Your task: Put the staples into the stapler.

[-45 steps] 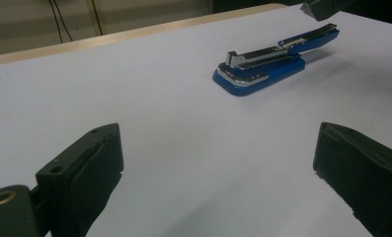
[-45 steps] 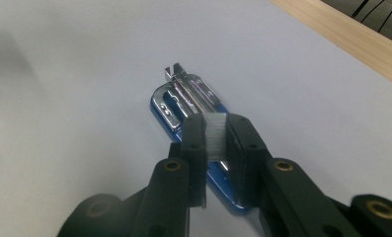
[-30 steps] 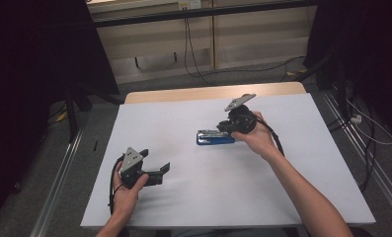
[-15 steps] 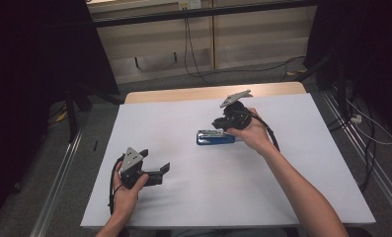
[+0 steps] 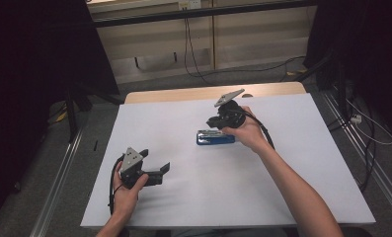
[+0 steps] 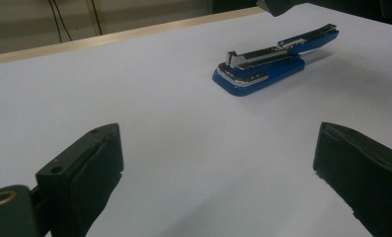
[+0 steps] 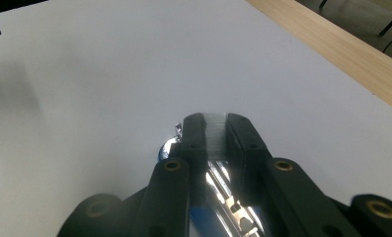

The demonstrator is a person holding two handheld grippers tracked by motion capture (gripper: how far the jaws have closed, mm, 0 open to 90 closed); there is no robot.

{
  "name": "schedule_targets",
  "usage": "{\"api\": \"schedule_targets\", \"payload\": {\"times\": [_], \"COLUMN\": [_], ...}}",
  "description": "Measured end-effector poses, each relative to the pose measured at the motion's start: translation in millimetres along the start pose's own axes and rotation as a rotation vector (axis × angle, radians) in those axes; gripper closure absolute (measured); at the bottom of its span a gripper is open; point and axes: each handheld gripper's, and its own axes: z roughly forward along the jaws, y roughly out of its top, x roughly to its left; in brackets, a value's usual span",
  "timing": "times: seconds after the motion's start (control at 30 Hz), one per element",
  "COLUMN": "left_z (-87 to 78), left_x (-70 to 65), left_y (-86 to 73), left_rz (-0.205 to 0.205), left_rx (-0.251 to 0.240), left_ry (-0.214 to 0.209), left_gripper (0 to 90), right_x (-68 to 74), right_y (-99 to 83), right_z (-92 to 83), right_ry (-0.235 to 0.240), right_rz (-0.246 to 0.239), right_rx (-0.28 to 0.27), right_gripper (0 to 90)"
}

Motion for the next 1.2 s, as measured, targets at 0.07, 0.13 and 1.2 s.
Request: {"api": "schedule_targets", "payload": {"times": [0.07,0.13,1.2], "left_z": [-0.4,-0.3,-0.3], "left_x": [-0.1,-0.3,-0.1], "left_y": [0.1,0.2,0.1], "left_rz": [0.002,-0.003,0.002], "left_rx": [-0.001,-0.007,-0.004], "left_ry": [-0.001,0.0,-0.006], "left_gripper": [5.2,5.2,5.5], "right_x": [-0.1,-0.9,-11.9], "right_y": [0.5,1.1,2.0], "right_z": [1.7,2.9,20.6], "right_ry": [0.001,0.004,0.092], "right_rz": [0.0,-0.002,-0.08], "right_rx": [0.002,0.002,0.065], "right_gripper": [79.5,79.5,79.5]}}
